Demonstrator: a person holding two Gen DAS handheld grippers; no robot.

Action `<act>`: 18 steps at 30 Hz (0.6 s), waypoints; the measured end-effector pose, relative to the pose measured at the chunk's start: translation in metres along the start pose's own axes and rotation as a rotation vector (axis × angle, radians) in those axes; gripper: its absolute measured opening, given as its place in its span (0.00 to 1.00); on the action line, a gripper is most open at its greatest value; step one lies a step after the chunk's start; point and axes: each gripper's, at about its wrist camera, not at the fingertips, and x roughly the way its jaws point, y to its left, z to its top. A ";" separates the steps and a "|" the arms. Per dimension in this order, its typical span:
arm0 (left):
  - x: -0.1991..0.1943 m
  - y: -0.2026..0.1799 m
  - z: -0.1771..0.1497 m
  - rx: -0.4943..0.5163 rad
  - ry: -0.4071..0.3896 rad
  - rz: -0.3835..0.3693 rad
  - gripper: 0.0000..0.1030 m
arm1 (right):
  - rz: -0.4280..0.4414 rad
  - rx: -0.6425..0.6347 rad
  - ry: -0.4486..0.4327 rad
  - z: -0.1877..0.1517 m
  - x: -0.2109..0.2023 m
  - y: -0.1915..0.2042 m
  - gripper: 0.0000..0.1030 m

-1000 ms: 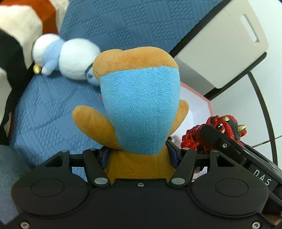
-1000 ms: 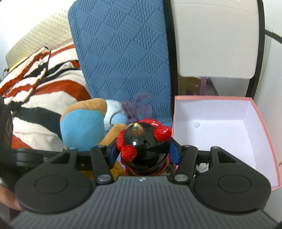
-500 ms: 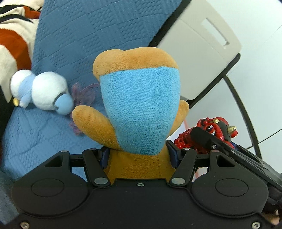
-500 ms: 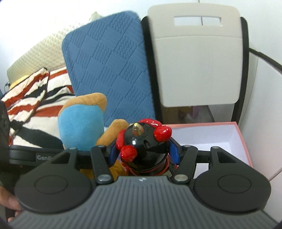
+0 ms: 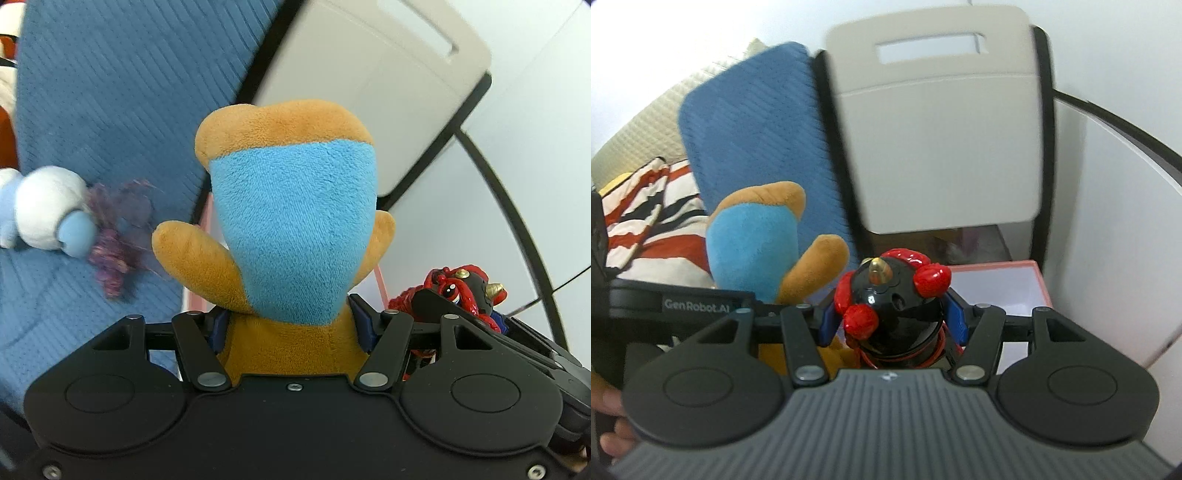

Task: Organize objects
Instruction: 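Lower the bear with the left gripper while the right lowers the red figurine into the box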

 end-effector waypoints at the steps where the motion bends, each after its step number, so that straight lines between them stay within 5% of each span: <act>1: 0.010 -0.003 -0.001 0.002 0.013 0.002 0.59 | -0.012 0.012 0.006 -0.003 0.004 -0.008 0.58; 18: 0.156 -0.015 -0.032 -0.031 0.248 0.053 0.59 | -0.084 0.092 0.239 -0.071 0.101 -0.103 0.58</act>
